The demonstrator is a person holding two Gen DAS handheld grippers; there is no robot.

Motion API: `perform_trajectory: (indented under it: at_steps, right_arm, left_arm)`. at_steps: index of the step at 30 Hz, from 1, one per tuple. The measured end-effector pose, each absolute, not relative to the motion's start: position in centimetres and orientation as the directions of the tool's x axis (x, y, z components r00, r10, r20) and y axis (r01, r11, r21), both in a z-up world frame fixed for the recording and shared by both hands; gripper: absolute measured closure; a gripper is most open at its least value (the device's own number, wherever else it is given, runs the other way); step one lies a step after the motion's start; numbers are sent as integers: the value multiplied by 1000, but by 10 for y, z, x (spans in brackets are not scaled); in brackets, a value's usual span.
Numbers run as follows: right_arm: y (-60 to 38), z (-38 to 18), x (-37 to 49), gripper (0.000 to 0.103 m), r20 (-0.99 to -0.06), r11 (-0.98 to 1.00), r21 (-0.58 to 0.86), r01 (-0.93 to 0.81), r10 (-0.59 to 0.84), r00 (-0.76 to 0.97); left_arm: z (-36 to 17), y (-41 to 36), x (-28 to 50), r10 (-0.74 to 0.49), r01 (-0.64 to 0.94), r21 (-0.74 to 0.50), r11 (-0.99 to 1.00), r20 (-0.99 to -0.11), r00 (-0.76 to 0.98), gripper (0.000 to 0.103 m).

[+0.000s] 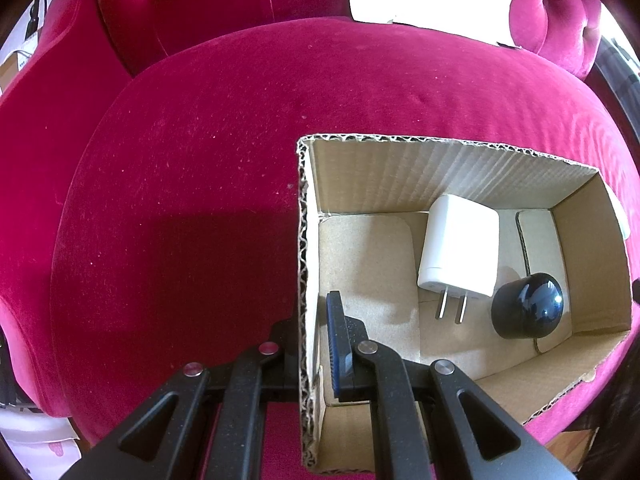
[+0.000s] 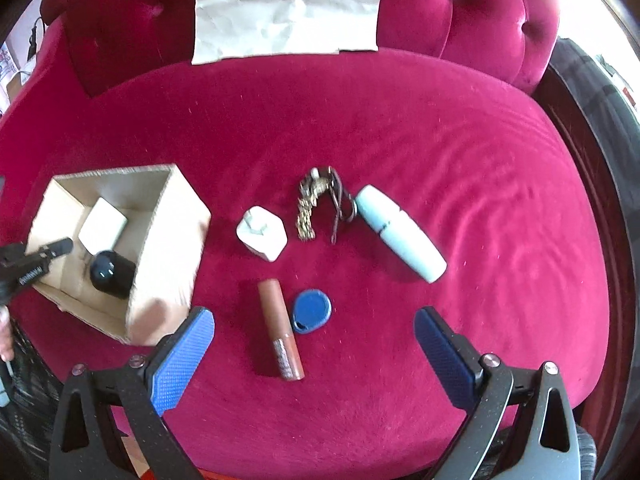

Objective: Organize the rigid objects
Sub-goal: 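Move the right gripper to the brown lipstick tube and grasp it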

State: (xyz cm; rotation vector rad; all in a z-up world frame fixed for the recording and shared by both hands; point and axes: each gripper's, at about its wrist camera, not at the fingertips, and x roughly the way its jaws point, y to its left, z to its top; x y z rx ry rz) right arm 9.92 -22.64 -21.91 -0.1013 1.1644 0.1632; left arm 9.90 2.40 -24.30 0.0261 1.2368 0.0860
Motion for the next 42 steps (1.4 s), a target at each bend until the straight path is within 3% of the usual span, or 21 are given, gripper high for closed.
perform_trajectory:
  at_steps: [17, 19, 23, 25, 26, 27, 42]
  right_arm:
    - [-226, -254, 93, 1, -941, 983, 32, -182, 91, 327]
    - [-225, -253, 93, 8, -939, 982, 45, -181, 103, 328]
    - [-220, -258, 90, 34, -946, 979, 46, -199, 107, 307]
    - [-218, -260, 89, 58, -948, 978, 45, -203, 106, 299]
    - [-217, -261, 88, 76, -951, 977, 49, -205, 109, 290]
    - [-216, -263, 88, 83, -954, 976, 58, -211, 117, 276]
    - [-222, -241, 89, 86, -943, 972, 83, -220, 148, 297]
  left_arm:
    - [-243, 23, 99, 82, -49, 70, 996, -942, 325, 94]
    - [-242, 23, 98, 82, -49, 70, 996, -942, 325, 94]
    - [-242, 23, 98, 82, -50, 70, 996, -942, 326, 94]
    - [-242, 23, 99, 83, -49, 71, 996, -942, 325, 94]
    - [-242, 23, 98, 85, -49, 72, 996, -942, 325, 94]
    - [-242, 22, 99, 86, -50, 73, 996, -942, 324, 94]
    - [-241, 20, 101, 88, -50, 76, 996, -943, 322, 94]
